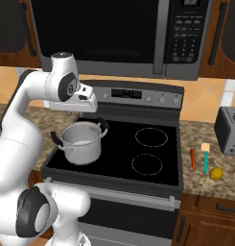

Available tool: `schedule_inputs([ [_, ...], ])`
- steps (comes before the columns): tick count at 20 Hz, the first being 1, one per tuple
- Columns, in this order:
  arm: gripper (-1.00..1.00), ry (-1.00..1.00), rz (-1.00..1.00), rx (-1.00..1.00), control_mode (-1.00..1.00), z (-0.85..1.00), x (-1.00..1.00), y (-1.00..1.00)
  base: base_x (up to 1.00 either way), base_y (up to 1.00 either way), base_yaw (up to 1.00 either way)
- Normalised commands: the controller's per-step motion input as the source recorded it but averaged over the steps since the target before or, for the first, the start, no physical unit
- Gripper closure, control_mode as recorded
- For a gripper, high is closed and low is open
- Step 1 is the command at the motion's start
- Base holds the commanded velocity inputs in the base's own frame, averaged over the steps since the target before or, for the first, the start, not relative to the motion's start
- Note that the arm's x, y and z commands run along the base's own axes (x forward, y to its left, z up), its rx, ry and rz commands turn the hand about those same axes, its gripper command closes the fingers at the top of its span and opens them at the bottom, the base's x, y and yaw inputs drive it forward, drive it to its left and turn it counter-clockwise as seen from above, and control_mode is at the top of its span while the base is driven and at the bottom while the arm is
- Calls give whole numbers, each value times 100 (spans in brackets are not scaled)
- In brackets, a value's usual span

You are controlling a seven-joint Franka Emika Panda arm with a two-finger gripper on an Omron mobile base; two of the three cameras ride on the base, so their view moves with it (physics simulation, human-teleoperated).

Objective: Put the lemon and carrot in the pot. Retrieve the spatula and lightly stir the vegetables in the pot.

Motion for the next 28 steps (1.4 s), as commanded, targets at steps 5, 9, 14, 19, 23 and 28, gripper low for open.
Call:
schedule_inputs([
  [5, -100, 0, 0, 0, 100, 0, 0, 0, 0, 0, 0],
  [9, -100, 0, 0, 0, 100, 0, 0, 0, 0, -57, -2],
  [14, -100, 0, 0, 0, 100, 0, 0, 0, 3, -87, 0],
  [19, -100, 0, 0, 0, 100, 0, 0, 0, 13, -64, 0],
  [23, -100, 0, 0, 0, 100, 0, 0, 0, 46, -32, 0],
  [28, -100, 0, 0, 0, -100, -2, 5, -12, 40, -18, 0],
])
